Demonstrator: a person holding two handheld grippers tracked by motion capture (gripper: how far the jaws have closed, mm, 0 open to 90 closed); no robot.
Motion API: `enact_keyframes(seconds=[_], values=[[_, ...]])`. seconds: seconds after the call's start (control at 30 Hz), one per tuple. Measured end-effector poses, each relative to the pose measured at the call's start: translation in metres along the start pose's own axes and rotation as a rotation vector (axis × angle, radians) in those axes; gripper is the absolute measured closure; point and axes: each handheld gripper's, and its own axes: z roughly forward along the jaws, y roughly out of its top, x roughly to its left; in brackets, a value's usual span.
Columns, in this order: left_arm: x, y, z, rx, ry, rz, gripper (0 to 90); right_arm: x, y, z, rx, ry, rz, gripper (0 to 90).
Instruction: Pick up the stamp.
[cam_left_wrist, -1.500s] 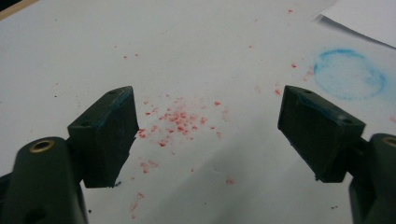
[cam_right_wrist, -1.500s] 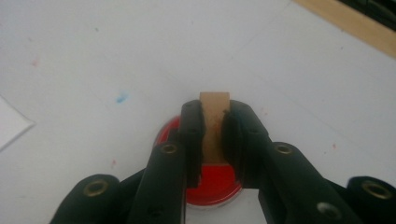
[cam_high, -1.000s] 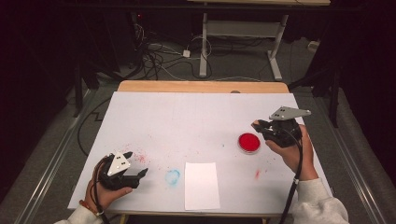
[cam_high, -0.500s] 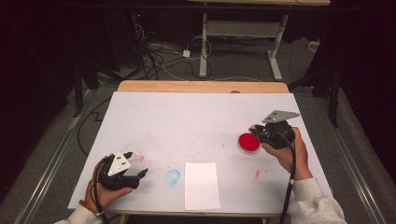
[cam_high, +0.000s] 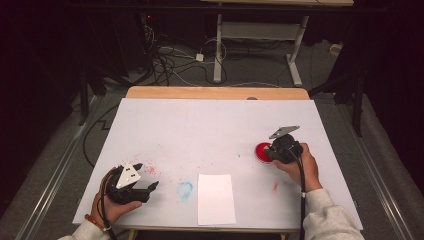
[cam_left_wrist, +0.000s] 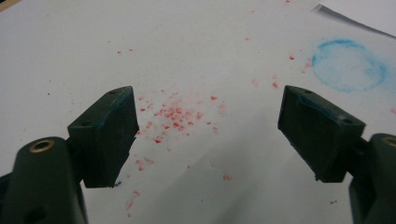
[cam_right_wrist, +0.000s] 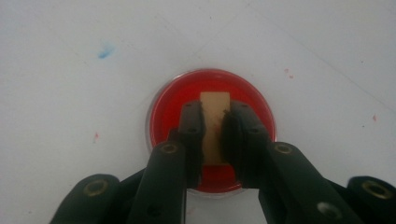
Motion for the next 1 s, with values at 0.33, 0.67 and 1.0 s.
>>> enact_keyframes(seconds=[0.33,0.67,1.0], values=[[-0.0009,0.0001,0.0003,0.002,-0.002,0.002,19.6,-0.0006,-0.0026,0.0028,-0.004,0.012,0.020,76.3],[-0.0004,0.0000,0.0009,0.007,0.006,-0.004,19.6,0.0006,-0.0032,0.0040,-0.005,0.001,0.025,76.4],[-0.0016,0.0006,0.0018,0.017,0.013,0.004,20.2,0.0025,-0.0032,0.0041,0.006,-0.013,0.014,76.4]])
